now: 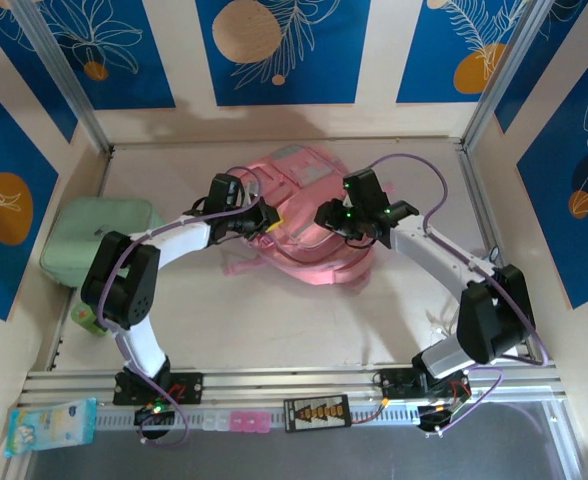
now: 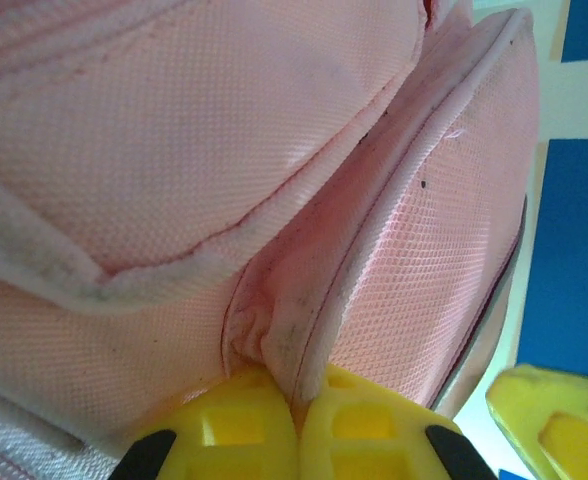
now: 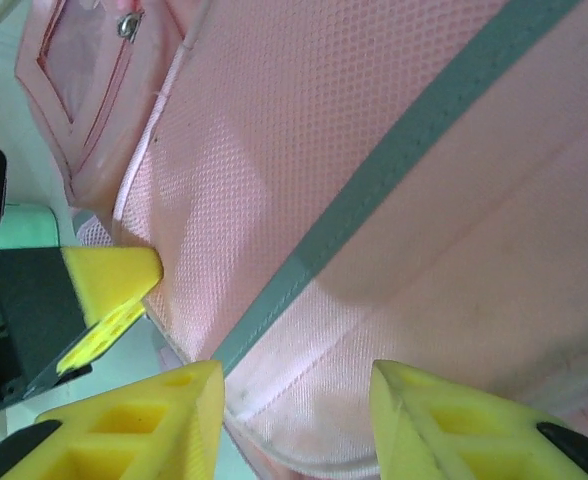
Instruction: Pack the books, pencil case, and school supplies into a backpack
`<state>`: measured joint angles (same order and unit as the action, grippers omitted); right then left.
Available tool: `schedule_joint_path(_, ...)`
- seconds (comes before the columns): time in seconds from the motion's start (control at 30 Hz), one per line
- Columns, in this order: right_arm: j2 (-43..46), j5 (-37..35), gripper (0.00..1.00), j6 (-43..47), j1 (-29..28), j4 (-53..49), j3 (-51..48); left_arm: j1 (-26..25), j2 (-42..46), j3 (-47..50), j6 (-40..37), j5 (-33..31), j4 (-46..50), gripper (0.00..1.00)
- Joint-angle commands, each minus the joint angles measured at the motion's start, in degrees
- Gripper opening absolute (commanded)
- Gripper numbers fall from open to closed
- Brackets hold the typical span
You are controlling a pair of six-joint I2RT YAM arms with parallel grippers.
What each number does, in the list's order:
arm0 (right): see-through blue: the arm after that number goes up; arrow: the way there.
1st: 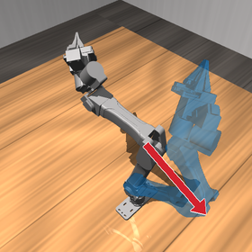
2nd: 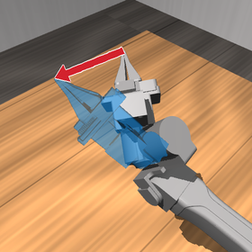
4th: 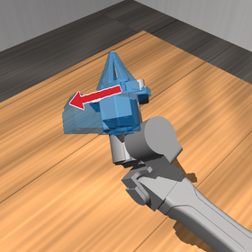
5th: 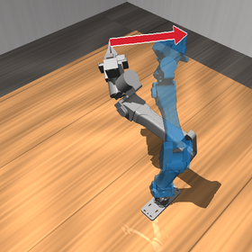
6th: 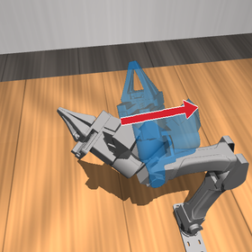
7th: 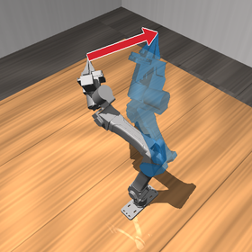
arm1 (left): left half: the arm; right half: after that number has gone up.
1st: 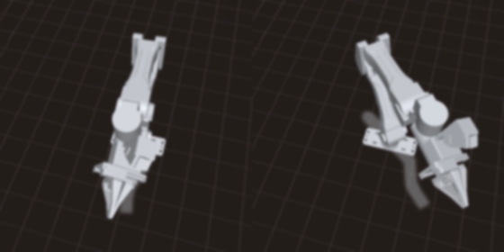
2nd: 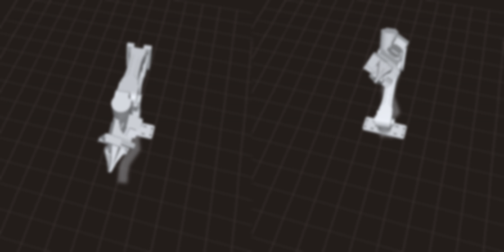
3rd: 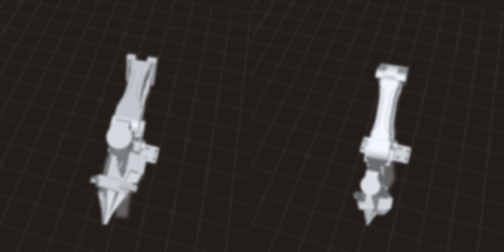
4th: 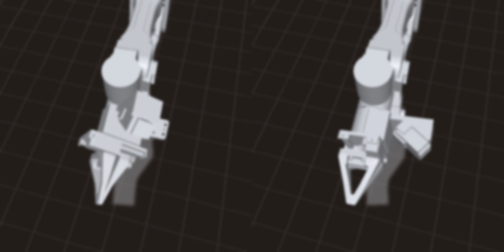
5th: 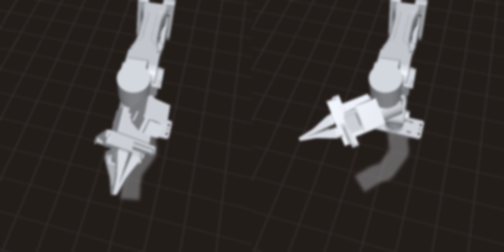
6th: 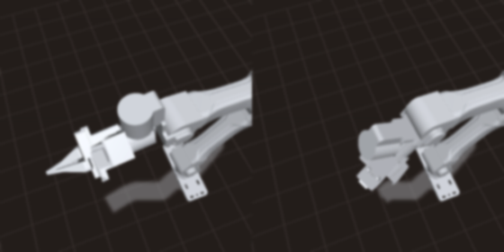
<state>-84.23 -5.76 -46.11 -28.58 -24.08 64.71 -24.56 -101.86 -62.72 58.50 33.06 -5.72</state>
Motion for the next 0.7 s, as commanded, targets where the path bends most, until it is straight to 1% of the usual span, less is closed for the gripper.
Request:
schedule_joint_path(0.0,3.08,-7.42,0.41,-0.34,-4.02,-6.3,1.58,-1.16,0.95,-3.91,5.24,1.52,-7.1,0.0)
schedule_joint_path(0.07,3.51,-10.8,0.39,-2.4,-6.89,-8.41,2.15,-1.44,0.71,-5.1,7.62,1.39,-8.33,0.0)
schedule_joint_path(0.17,2.97,-15.41,0.37,-8.74,-11.81,-10.2,1.95,-1.74,-0.06,-6.92,9.5,0.66,-9.05,0.0)
schedule_joint_path(0.2,2.36,-16.78,0.37,-11.71,-13.69,-9.73,1.43,-1.83,-0.43,-7.43,9.93,0.42,-9.06,0.0)
schedule_joint_path(0.27,1.07,-17.8,0.37,-15.15,-15.45,-8.25,0.6,-1.94,-1.19,-7.88,10.84,0.17,-9.59,0.0)
schedule_joint_path(0.37,-1.25,-17.96,0.39,-19.52,-15.7,-5.71,1.33,-2.07,-1.93,-7.78,11.59,-0.09,-10.51,0.0)
schedule_joint_path(0.43,-2.69,-18.29,0.42,-22.24,-15.67,-3.02,1.81,-2.07,-2.17,-7.62,11.82,-0.27,-10.74,0.0)
schedule_joint_path(0.57,-5.26,-21.6,0.42,-25.97,-15.85,1.39,2.47,-2.07,-2.63,-7.31,11.99,-0.1,-11.09,0.0)
schedule_joint_path(0.67,-6.84,-24.27,0.4,-27.61,-15.73,2.48,3.3,-2.07,-2.72,-6.99,12.17,0.02,-11.42,0.0)
